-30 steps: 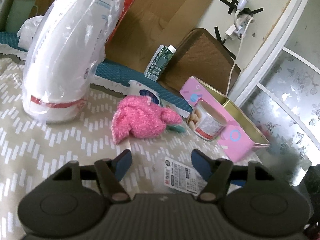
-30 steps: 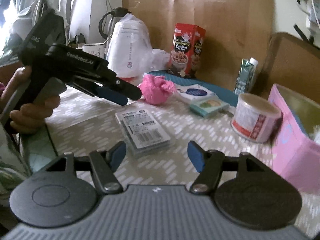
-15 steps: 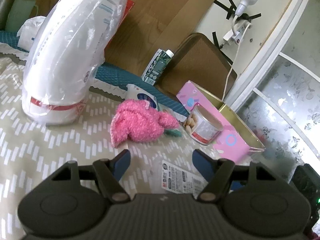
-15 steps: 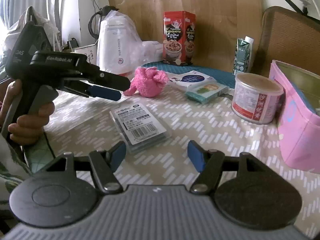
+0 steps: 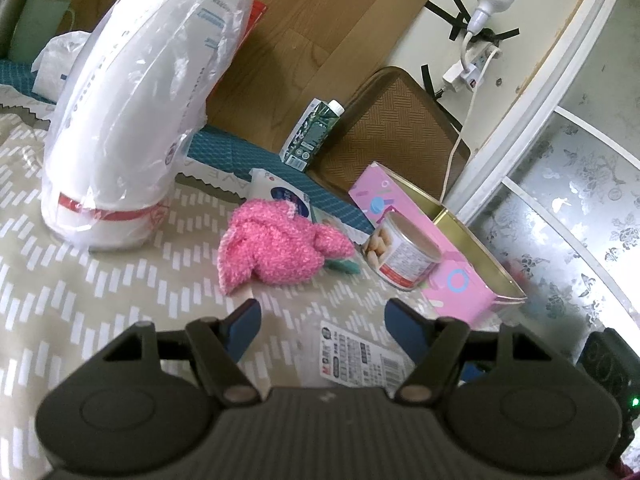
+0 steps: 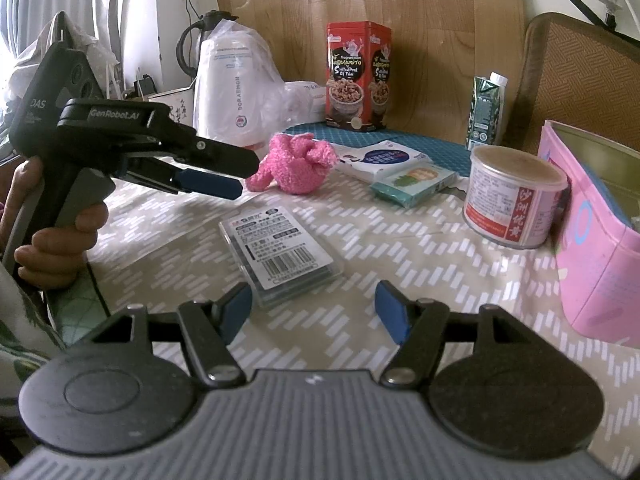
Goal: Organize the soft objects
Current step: 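Hold the blister pack in the right gripper while the left gripper grasps it, then carry the blister pack into the pink tin box and open the left gripper, then withdraw the left tool from the tin box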
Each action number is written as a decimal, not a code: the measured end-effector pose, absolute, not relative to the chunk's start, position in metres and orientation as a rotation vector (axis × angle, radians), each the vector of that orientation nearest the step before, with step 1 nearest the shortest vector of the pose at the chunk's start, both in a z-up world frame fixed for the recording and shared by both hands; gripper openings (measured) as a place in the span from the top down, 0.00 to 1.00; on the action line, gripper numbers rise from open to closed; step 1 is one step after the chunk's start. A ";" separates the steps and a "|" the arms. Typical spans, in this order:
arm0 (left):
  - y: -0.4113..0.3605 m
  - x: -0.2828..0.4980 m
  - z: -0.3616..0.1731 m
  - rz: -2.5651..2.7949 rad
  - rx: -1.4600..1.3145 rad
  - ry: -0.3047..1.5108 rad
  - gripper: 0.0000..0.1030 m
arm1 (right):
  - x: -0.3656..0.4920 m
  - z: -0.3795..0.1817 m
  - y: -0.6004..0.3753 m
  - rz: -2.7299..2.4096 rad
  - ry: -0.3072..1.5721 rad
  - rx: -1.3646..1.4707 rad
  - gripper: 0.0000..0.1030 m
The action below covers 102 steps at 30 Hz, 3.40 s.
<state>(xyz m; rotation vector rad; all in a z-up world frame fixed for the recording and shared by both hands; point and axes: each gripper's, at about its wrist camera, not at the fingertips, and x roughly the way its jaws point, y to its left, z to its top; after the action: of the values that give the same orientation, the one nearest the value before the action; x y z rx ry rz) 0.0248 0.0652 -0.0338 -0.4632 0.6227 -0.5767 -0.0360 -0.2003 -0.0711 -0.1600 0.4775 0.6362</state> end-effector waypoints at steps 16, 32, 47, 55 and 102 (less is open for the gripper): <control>0.050 0.022 -0.031 -0.619 -0.379 0.642 0.33 | -0.039 -0.072 -0.196 0.621 0.466 -0.200 0.32; 0.019 0.015 -0.021 -0.622 -0.312 0.669 0.37 | -0.040 -0.069 -0.192 0.582 0.464 -0.126 0.64; -0.138 0.063 0.058 -0.873 -0.081 0.494 0.37 | -0.058 -0.018 -0.283 0.225 0.189 -0.080 0.64; -0.228 0.099 0.048 -0.848 0.007 0.522 0.35 | -0.005 -0.026 -0.341 -0.018 0.205 -0.020 0.63; 0.064 0.013 -0.031 -0.414 -0.234 0.604 0.28 | -0.008 -0.065 -0.161 0.462 0.457 0.099 0.63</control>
<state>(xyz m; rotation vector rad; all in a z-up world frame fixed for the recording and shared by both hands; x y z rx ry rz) 0.0134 0.0643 -0.0306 -0.2342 0.6042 -0.4135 -0.0076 -0.1611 -0.0653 0.0988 0.4572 0.4619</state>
